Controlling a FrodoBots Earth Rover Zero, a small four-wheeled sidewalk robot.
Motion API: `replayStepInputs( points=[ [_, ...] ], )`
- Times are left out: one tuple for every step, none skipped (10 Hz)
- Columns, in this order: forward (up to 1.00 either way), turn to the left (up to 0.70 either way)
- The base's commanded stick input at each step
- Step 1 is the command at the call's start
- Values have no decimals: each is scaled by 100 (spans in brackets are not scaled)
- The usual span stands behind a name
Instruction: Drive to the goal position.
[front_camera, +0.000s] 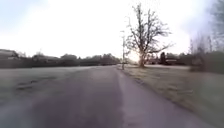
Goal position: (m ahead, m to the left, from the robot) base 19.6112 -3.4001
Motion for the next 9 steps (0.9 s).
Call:
replayStepInputs(
  points=[
    [100,40],
    [100,39],
    [100,23],
    [100,8],
    [100,0],
    [100,0],
    [100,0],
    [100,0],
    [100,0]
  ],
)
